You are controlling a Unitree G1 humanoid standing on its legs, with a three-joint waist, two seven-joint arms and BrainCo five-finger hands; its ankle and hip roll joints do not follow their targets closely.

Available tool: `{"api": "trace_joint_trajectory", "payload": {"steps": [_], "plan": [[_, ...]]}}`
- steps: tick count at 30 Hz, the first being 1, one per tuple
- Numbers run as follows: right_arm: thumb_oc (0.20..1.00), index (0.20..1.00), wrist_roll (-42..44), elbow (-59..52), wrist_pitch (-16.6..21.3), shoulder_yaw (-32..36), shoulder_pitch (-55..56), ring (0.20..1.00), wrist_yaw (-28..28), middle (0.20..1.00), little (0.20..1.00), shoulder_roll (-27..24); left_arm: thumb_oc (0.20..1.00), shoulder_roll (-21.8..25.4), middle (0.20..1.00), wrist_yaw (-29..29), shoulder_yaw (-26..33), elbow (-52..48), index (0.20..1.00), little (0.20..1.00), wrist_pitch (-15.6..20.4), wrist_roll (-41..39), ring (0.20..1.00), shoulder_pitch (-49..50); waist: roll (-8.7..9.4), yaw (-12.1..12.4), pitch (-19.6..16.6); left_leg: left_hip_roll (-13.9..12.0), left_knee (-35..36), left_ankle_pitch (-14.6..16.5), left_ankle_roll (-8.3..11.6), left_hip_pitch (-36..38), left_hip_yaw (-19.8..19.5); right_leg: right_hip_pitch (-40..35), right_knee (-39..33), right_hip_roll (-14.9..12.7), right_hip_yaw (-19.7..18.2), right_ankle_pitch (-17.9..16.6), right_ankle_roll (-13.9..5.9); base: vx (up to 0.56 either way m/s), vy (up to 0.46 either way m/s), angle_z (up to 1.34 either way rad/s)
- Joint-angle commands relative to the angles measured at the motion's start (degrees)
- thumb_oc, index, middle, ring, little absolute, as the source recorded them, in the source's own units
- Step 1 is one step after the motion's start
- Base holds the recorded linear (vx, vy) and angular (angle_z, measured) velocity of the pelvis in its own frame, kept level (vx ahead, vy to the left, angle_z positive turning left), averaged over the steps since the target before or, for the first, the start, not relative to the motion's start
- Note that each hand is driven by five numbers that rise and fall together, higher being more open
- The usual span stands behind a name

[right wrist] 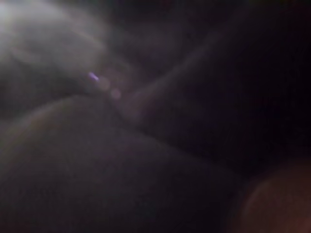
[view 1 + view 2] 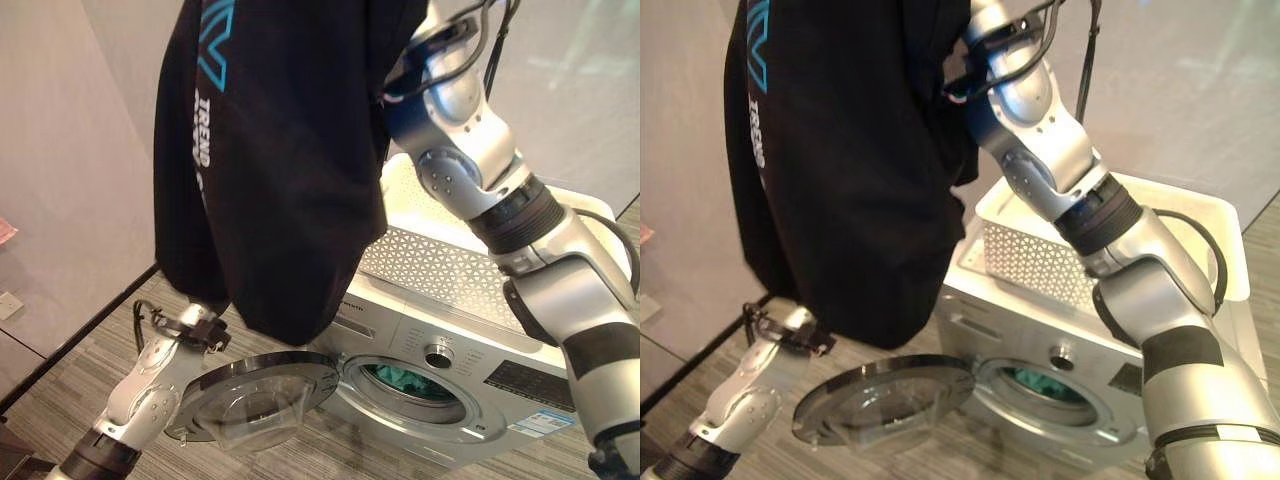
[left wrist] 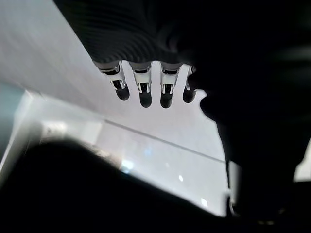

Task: Grab the laundry basket,head to the washer,open it,put in the laundry and shut it.

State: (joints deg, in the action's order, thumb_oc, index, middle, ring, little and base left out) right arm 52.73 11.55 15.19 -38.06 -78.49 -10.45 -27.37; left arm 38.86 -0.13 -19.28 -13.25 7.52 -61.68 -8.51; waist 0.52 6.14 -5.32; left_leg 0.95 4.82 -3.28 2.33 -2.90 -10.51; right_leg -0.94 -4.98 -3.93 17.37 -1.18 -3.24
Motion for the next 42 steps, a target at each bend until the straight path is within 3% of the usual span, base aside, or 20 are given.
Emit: {"api": "trace_joint_trajectory", "payload": {"steps": [1,9,18,22,27,42], "plan": [[0.2,0.2,0.51,-0.23,0.99,-0.78,-4.2,0.2,0.87,0.2,0.2,-2.16,1.0,0.07,1.0,1.29,1.48,-2.91,1.0,1.0,4.2,-1.81,1.0,-2.73,2.62,-0.29,-2.42,-3.23,0.18,-2.1,3.01,-3.16,-0.44,-2.08,-0.02,-5.99,-3.21,-2.35,-4.46,-0.02,0.004,-0.03],[0.2,0.2,-8.06,-2.46,-0.25,-0.43,-1.85,0.2,0.64,0.2,0.2,-8.32,1.0,0.8,1.0,-1.78,-0.06,-10.64,1.0,1.0,4.81,-7.44,1.0,-3.93,2.39,-0.36,-1.84,-3.23,0.18,-1.93,2.6,-2.9,-0.05,-1.92,-0.02,-6.07,-3.8,-2.51,-4.63,0.0,0.002,-0.02],[0.2,0.2,-15.37,3.89,0.62,3.34,-6.18,0.2,-5.29,0.2,0.2,-6.63,1.0,0.44,1.0,-2.42,-0.49,-13.09,1.0,1.0,6.2,-7.53,1.0,-6.37,2.4,0.28,-2.05,-3.03,0.18,-1.58,2.33,-2.48,-0.26,-2.22,-0.02,-6.12,-3.97,-2.33,-4.6,0.0,0.0,0.0],[0.2,0.2,-16.22,5.82,1.1,4.14,-8.17,0.2,-6.77,0.2,0.2,-5.17,1.0,-0.12,1.0,-2.58,-1.15,-12.79,1.0,1.0,6.18,-7.15,1.0,-6.78,2.47,0.47,-2.15,-3.04,0.18,-1.48,2.24,-2.37,-0.17,-2.23,-0.02,-6.1,-4.06,-2.31,-4.6,0.0,0.0,0.0],[0.2,0.2,-9.84,11.66,3.0,4.39,-11.18,0.2,-6.64,0.2,0.2,-3.23,1.0,0.43,1.0,-3.25,-2.62,-12.45,1.0,1.0,5.48,-7.4,1.0,-6.16,2.58,0.64,-2.38,-2.99,0.18,-1.37,2.2,-2.19,0.0,-2.27,-0.02,-5.97,-4.27,-2.4,-4.47,0.0,0.0,0.0],[0.2,0.2,-12.67,21.4,4.4,3.76,-20.49,0.2,-11.33,0.2,0.2,-3.18,1.0,0.22,1.0,-4.95,-5.18,-9.73,1.0,1.0,3.48,-7.43,1.0,-3.43,2.88,0.84,-2.77,-2.84,0.18,-1.26,2.05,-2.25,-0.03,-1.96,-0.02,-5.97,-4.29,-2.42,-4.7,0.0,0.0,0.0]]}}
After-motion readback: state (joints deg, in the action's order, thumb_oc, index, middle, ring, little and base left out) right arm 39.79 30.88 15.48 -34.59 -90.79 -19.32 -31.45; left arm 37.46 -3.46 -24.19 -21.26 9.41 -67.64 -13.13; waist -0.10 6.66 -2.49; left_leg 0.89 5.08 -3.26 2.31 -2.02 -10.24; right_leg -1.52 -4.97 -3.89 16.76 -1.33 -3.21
